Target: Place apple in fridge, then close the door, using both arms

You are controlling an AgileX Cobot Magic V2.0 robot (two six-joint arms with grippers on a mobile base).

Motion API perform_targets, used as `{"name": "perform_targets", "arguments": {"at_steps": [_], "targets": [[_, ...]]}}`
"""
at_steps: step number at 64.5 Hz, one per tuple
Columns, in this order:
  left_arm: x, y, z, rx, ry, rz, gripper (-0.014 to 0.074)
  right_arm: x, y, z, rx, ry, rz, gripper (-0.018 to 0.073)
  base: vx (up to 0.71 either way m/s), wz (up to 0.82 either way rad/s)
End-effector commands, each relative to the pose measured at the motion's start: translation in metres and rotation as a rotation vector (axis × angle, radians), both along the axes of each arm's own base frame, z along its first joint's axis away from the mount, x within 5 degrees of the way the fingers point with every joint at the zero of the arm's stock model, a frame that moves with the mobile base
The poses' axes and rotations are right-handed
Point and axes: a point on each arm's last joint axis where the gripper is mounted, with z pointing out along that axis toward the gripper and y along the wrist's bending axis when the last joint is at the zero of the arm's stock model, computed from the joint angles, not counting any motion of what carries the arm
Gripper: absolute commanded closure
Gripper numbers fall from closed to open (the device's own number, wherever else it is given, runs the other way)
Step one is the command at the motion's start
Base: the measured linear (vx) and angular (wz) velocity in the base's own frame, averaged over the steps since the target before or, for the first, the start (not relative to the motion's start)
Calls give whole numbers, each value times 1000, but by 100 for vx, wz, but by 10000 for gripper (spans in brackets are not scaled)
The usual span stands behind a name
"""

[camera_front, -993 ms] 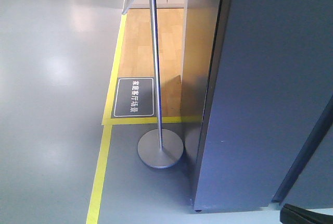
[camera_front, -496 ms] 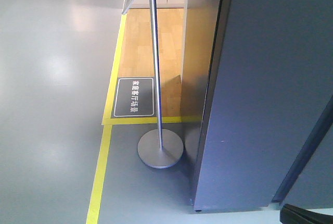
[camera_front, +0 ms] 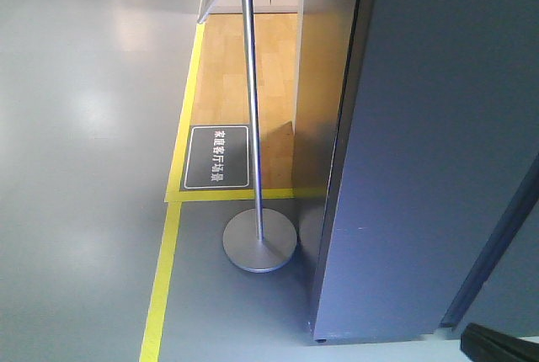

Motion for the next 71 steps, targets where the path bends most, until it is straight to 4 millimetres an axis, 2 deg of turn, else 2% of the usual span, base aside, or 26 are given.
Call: {"name": "perform_targets", "arguments": {"at_steps": [1,14,23,33,41,54,71], "targets": [[1,-2,-1,-8,-45,-19,604,6,-7,6,49,-107,-87,563,0,0],[1,-2,-1,-8,-45,-19,604,4,-22,-30,116,-164,-254,563,0,0],[1,-2,-1,-8,-45,-19,604,1,-32,-53,168,-138,-370,563,0,0],[1,-2,-2,-7,-44,-19,604,7,-41,-69,287,-61,-510,563,0,0],[1,-2,-2,-7,-43,-19,604,12,-48,-78,373,-126,-587,563,0,0],[1,-2,-2,-7,-42,-19,604,12,-49,-66,265,-330,-557,563,0,0],[1,-2,-2,-7,-42,-19,604,12,-49,-64,306,-332,-557,563,0,0]]}}
